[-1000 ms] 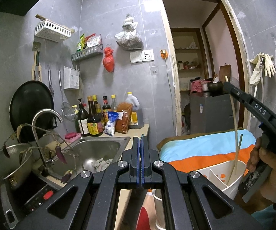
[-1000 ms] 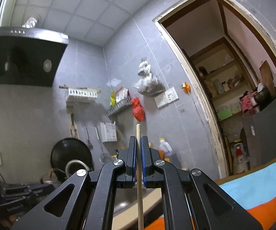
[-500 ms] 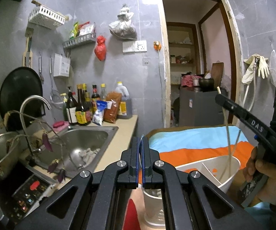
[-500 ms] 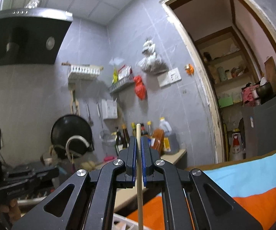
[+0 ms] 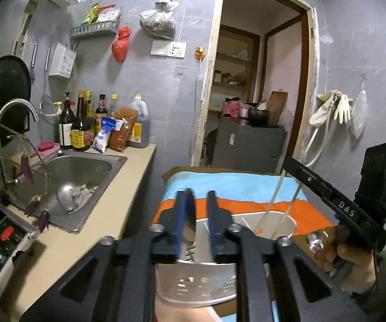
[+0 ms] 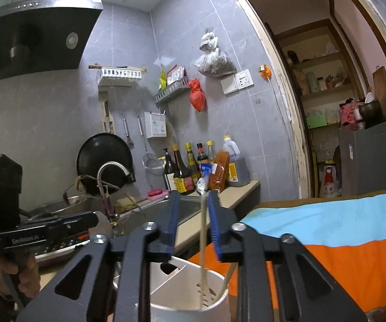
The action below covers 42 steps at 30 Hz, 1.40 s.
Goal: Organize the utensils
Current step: 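Open the right tool to drop the chopstick into the caddy, then move the right tool back toward the remaining spoons and chopsticks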
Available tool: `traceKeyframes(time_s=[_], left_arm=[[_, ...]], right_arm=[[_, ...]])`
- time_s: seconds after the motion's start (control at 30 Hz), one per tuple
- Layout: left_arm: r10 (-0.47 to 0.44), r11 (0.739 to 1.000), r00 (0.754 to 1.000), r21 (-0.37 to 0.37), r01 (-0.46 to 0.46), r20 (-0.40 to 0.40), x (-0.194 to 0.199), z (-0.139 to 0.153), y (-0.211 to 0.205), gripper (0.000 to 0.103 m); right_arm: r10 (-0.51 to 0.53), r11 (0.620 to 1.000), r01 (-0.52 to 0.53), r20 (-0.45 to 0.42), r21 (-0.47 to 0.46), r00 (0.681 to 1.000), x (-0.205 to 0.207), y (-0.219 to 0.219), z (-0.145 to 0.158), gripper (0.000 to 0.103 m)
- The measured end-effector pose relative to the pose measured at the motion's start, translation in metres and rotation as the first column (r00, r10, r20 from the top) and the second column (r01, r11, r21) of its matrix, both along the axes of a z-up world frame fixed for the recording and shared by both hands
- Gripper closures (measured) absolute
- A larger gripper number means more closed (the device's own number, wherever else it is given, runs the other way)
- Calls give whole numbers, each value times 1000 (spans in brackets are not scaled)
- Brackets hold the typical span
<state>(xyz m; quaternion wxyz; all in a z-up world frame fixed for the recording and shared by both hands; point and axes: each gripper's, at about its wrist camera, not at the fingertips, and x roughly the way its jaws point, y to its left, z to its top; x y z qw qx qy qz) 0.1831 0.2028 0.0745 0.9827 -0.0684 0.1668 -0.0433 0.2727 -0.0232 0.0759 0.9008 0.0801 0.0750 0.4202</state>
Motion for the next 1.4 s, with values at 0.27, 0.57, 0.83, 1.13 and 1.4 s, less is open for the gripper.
traceKeyframes(time_s=[0.27, 0.57, 0.83, 1.13, 1.4], left_arm=[[-11, 998, 998, -56, 14, 58, -13, 11, -8, 57], [-14, 998, 987, -62, 24, 161, -37, 30, -38, 26], [-36, 999, 975, -29, 43, 220, -62, 50, -79, 7], [-87, 996, 959, 51, 76, 270, -97, 65, -134, 4], [-161, 986, 964, 67, 150, 212, -98, 44, -176, 4]], right_arm=[[-25, 1000, 25, 21, 10, 999, -19, -22, 19, 53], [-93, 995, 88, 82, 54, 992, -60, -76, 49, 24], [-193, 981, 192, 129, 25, 973, -115, -138, 85, 0], [-312, 945, 321, 121, -62, 942, -176, -195, 89, 0], [-385, 914, 392, 81, -106, 919, -191, -228, 63, 0]])
